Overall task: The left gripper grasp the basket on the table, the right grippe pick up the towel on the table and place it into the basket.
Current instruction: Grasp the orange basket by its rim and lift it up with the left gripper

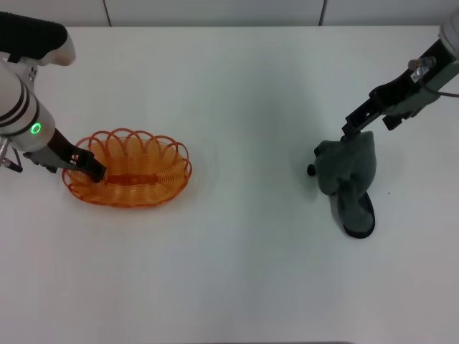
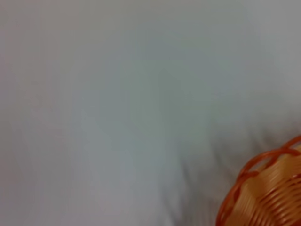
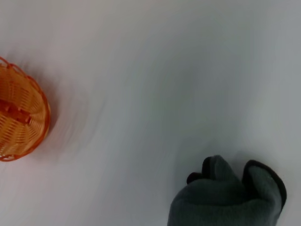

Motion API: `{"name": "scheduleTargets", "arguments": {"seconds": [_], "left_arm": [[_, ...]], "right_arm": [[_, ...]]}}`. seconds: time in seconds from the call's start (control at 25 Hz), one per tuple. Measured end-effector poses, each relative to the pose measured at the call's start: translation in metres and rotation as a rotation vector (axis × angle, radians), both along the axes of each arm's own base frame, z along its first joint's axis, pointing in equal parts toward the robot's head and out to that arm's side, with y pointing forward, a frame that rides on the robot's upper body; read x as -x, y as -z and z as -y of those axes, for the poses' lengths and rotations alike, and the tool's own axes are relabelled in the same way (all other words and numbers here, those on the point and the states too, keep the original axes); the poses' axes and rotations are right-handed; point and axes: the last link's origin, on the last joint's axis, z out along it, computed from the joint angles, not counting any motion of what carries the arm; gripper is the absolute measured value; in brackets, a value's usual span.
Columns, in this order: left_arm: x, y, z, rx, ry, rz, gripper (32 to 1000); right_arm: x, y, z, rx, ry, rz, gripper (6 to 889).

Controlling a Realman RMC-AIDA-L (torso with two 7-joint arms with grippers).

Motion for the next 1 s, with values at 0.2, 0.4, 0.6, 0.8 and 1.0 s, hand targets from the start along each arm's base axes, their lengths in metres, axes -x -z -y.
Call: {"name": "scheduleTargets", "arguments": {"seconds": [0.2, 0.4, 0.6, 0.8, 1.0], "left_arm": [[0.0003, 0.0007, 0.0004, -0.002, -0.006, 0.002, 873], [0.0009, 0.0006, 0.0009, 0.000, -0.008, 0.005, 756], [0.0001, 0.0026, 0.0016, 0.011, 0.001, 0.008, 586], [-0.0012, 0.0035, 0.0021, 0.016, 0.001, 0.010, 436], [-0.0028, 0.0039, 0.0022, 0.020, 0.001, 0.011, 397]], "right_arm": [[0.0000, 0.0000, 0.0000, 0.000, 0.000, 0.000, 876], [0.0000, 0.0000, -0.0001, -0.001, 0.000, 0.000, 875], [-0.0003, 0.0000, -0.0001, -0.001, 0.000, 0.000, 875], [-0.0005, 0.0000, 0.0000, -0.001, 0.001, 0.000, 874], [-0.0006, 0.0000, 0.0001, -0.001, 0.001, 0.000, 874]]}}
